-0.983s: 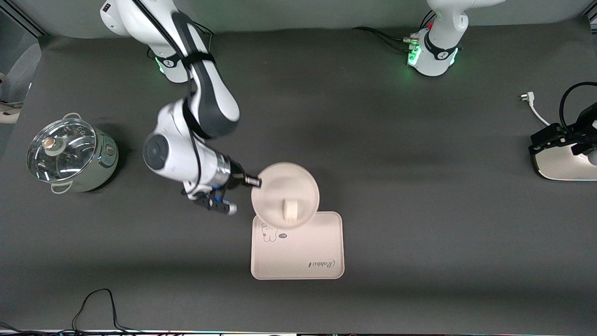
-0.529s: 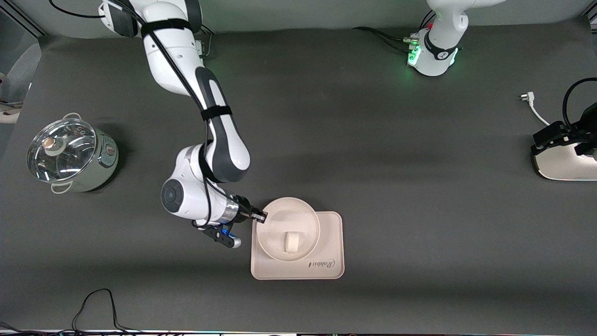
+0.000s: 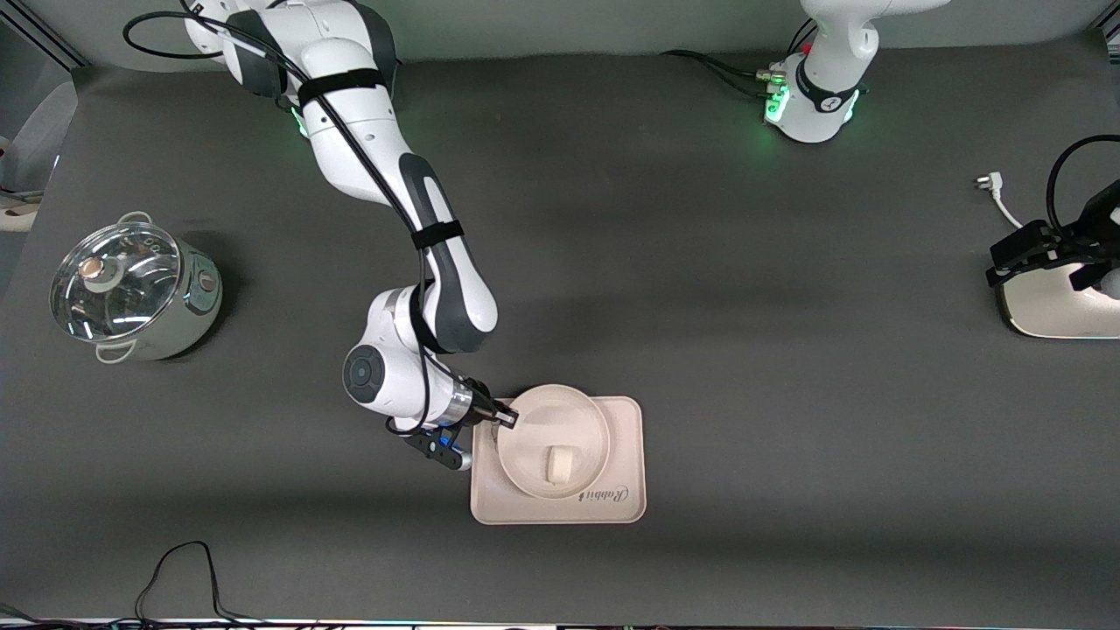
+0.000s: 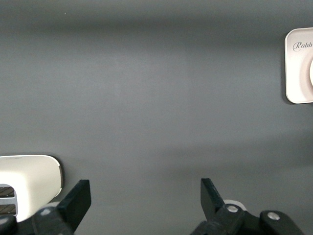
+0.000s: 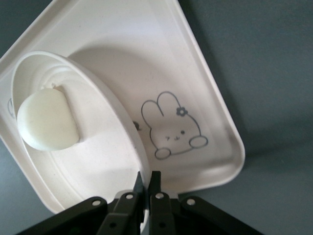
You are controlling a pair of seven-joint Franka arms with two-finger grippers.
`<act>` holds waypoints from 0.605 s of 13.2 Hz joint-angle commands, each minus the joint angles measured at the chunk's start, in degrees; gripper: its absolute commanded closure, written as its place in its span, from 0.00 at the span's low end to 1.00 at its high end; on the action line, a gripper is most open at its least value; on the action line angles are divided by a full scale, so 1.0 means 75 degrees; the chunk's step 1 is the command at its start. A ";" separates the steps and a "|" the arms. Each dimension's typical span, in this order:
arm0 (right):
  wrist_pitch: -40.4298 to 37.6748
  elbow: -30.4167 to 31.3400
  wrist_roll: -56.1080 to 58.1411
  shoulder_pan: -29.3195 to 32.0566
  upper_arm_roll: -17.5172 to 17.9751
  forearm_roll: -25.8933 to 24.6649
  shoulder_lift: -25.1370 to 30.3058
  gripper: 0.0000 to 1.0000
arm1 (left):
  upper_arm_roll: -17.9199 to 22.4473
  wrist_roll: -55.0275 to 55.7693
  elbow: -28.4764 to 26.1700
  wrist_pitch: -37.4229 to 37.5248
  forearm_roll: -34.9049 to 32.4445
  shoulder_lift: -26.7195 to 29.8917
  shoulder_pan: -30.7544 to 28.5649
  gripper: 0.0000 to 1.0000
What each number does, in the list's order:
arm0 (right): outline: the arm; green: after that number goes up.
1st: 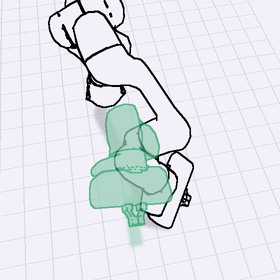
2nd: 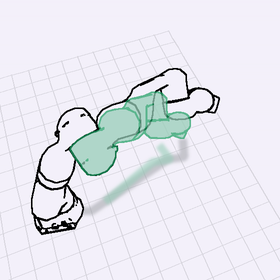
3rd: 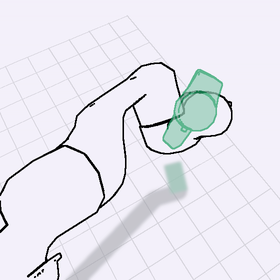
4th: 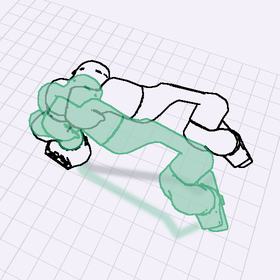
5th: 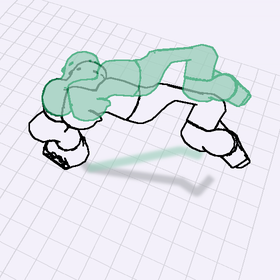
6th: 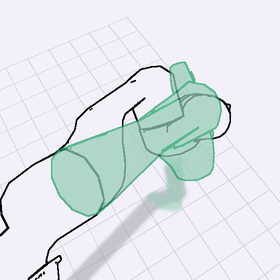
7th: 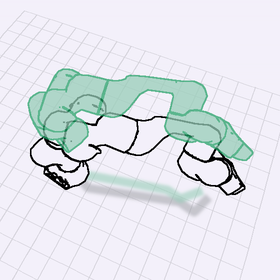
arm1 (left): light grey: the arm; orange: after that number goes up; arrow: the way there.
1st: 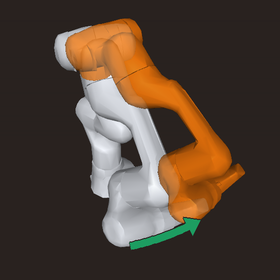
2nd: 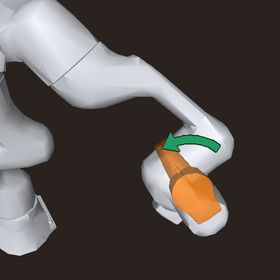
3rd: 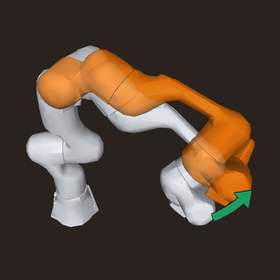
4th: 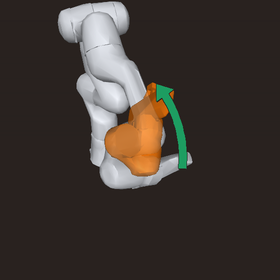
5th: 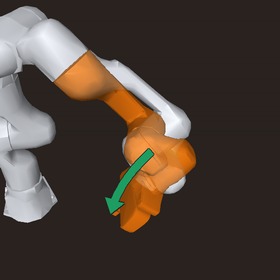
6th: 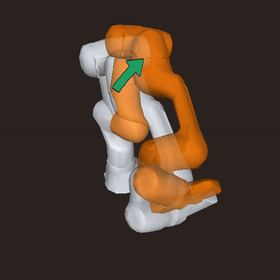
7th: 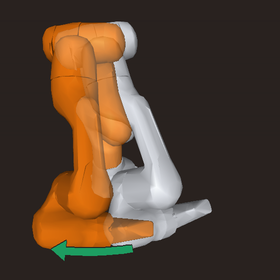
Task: Place bun in plate and plate on tray
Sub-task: 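Lower the plate onto the rabbit tray and open the right gripper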
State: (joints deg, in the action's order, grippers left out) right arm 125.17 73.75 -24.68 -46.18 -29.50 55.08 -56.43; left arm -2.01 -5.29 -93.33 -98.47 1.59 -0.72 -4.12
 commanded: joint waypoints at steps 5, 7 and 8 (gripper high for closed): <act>0.0185 -0.0587 -0.0049 0.0392 0.0195 0.0110 -0.0316 0.08 | 0.0069 -0.0033 0.0197 0.0203 0.0080 -0.0022 0.0069 0.00; 0.0127 -0.0587 -0.0049 0.0392 0.0195 0.0051 -0.0152 0.00 | 0.0069 -0.0010 0.0198 0.0203 0.0080 -0.0022 0.0081 0.00; 0.0045 -0.0505 -0.0037 0.0392 0.0183 0.0039 0.0081 0.00 | 0.0069 -0.0021 0.0198 0.0203 0.0080 -0.0022 0.0081 0.00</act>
State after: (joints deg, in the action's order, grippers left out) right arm 126.45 71.01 -24.67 -43.83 -28.58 55.27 -57.44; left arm -1.92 -5.33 -93.16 -98.45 1.61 -0.72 -4.12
